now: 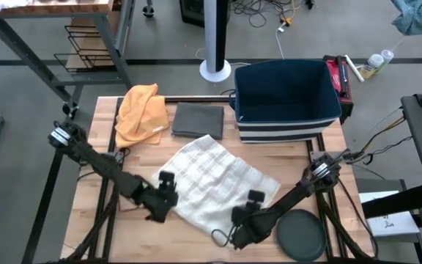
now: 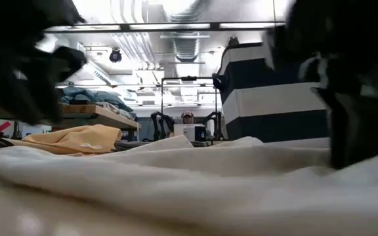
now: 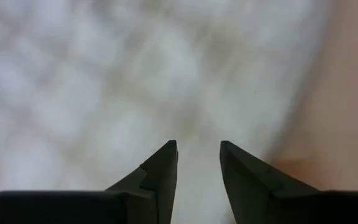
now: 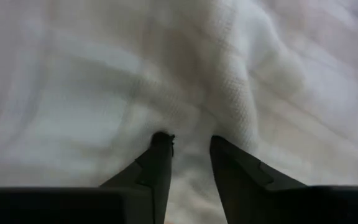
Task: Fold kitchen towel into neat rectangle
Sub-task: Fold the white patterned towel
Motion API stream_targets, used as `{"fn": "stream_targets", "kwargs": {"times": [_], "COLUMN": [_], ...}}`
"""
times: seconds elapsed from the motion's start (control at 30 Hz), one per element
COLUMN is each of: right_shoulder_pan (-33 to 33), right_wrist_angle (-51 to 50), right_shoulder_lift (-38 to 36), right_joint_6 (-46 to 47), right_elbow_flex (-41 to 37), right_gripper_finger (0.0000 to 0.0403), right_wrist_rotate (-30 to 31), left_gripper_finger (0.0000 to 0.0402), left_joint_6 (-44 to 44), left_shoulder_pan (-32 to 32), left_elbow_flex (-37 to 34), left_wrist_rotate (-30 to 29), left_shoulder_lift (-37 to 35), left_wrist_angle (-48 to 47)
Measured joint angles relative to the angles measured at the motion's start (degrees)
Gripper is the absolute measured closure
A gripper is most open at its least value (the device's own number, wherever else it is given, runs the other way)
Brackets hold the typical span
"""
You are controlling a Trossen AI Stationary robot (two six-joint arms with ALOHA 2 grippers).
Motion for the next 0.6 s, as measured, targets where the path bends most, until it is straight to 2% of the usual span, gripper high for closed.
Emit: {"fn": "stream_targets", "kwargs": {"times": [0.13,0.3,0.43,0.53,0.6], "right_shoulder_pan": [0.04,1.1,2.12,2.81,3.31], "right_wrist_angle": [-5.95,-1.42,11.38,22.55,24.47], "right_shoulder_lift": [-1.08,-2.89,-2.87,-2.13,-2.22], "right_joint_6": [4.28,8.36,11.61,9.8,9.26], "right_elbow_flex": [-0.09,-0.05,-1.32,-4.35,-6.08], "right_gripper_finger": [0.0289,0.0298,0.0306,0.0312,0.0316], "right_wrist_rotate": [-0.48,3.1,7.9,5.11,2.09], "left_gripper_finger": [0.0287,0.0287,0.0287,0.0287,0.0287], "left_joint_6": [4.94,3.68,-6.23,-16.02,-21.69], "left_shoulder_pan": [8.33,14.07,12.26,8.0,3.84], "left_elbow_flex": [-4.76,-11.12,-14.27,-15.91,-16.63], "left_wrist_rotate": [-1.24,2.56,3.94,3.94,4.14], "left_shoulder_lift": [0.0,0.11,-0.45,-0.87,-1.58], "left_wrist_angle": [4.89,9.27,11.15,11.19,11.04]}}
